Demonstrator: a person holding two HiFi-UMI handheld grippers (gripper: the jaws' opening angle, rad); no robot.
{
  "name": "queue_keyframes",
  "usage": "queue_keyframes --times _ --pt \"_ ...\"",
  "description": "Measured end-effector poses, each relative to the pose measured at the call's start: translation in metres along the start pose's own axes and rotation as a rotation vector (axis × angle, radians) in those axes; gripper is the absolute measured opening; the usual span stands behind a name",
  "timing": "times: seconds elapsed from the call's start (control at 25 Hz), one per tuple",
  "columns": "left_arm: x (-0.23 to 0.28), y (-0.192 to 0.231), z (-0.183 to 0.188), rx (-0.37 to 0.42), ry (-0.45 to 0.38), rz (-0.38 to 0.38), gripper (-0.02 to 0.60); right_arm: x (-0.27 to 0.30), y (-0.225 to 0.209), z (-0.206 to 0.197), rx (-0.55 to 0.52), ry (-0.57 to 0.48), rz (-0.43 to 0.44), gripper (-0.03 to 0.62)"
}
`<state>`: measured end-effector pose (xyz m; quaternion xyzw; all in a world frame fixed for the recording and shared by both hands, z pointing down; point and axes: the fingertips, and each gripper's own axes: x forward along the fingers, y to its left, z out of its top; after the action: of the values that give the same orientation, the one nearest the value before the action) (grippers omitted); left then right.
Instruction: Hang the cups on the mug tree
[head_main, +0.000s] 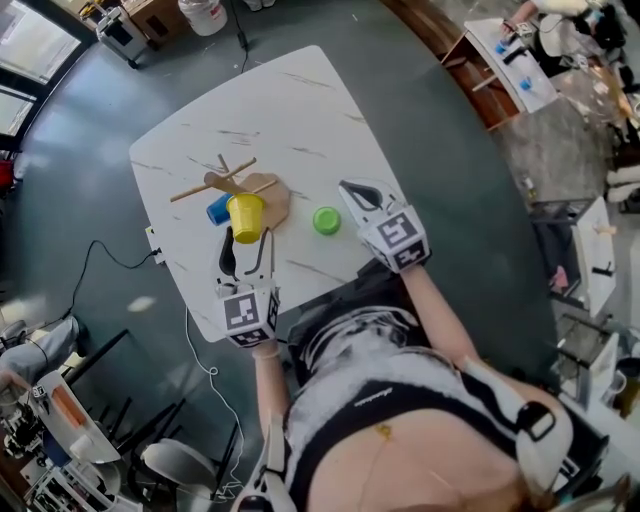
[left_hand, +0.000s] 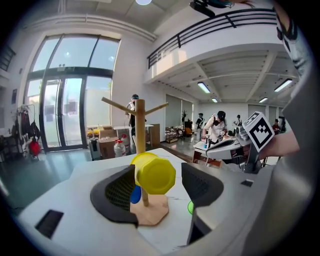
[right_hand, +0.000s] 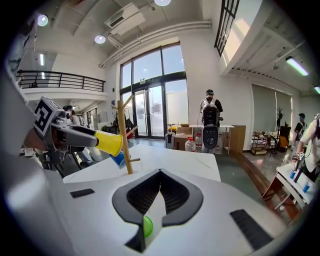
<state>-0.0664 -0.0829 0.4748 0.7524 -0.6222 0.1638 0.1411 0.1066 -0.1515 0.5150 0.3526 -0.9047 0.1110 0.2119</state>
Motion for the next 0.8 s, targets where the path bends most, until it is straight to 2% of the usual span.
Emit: queue_keyframes --times 0.16,0.32,0.64,0.8 --pt "-0.002 -0.002 0.001 -0.004 -0.015 -0.002 0.33 -0.001 -0.002 -0.004 -0.006 0.004 0.006 0.005" --pt "-0.007 -0.003 0.0 -0.027 -0.021 0.007 0.33 0.0 0.001 -0.008 -0.016 0.024 0.021 0.005" --pt "-0.017 -0.006 -0.022 -0.079 0.002 0.014 0.33 0.007 0.013 -0.017 -0.036 0.064 0.073 0.005" --pt "-0.012 -0.014 -0.038 -0.105 0.036 -0.01 0.33 0.009 0.018 -0.022 -0.042 0.076 0.094 0.005"
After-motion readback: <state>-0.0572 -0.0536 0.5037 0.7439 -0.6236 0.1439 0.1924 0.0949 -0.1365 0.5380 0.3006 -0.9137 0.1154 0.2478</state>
